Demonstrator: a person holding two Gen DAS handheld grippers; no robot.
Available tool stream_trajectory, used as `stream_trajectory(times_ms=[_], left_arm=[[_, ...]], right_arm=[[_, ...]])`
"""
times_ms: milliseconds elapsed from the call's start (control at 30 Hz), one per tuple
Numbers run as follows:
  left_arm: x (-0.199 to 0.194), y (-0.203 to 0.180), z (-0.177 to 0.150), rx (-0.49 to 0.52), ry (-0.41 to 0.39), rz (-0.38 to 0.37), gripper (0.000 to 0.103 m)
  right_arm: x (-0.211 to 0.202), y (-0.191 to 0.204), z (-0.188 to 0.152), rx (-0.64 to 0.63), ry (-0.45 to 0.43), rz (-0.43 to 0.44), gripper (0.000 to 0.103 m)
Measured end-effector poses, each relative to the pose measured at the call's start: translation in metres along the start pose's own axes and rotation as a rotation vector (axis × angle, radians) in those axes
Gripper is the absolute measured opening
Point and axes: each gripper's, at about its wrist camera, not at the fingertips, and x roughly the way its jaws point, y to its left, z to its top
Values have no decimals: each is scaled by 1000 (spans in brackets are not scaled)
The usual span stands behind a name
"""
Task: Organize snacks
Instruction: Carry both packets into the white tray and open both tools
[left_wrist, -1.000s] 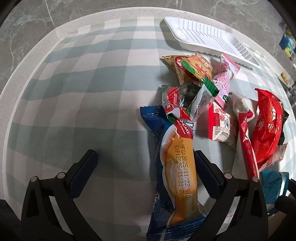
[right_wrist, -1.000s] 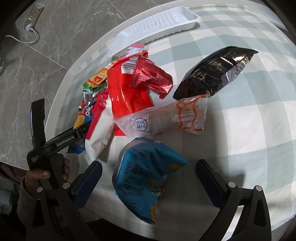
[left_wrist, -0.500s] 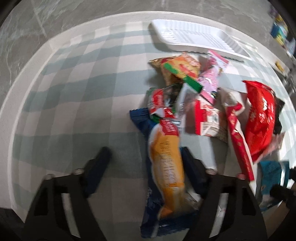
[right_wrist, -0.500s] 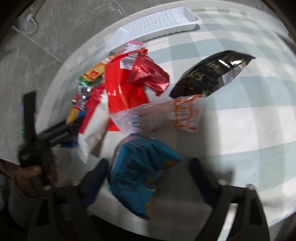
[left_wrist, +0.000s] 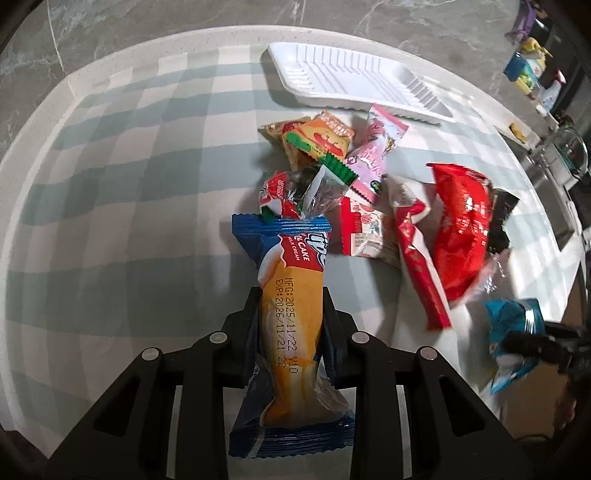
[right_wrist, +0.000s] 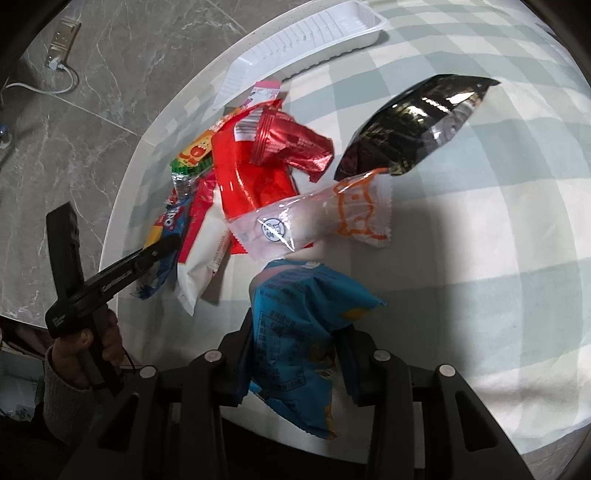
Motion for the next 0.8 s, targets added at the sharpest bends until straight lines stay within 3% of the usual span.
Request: stream_trajectory(times_ms=[367,500,800], left_arm=[[-56,3,20,24,-80,-69,26],[-65,-2,45,29,-107,-106,26],[-73,-17,126,73,-178,-168,26]], right_arm=[[-33,-4,20,36,-33,89,41],[-47,-2,41,32,-61,120,41],[-96,2,124,-32,-146,125,41]])
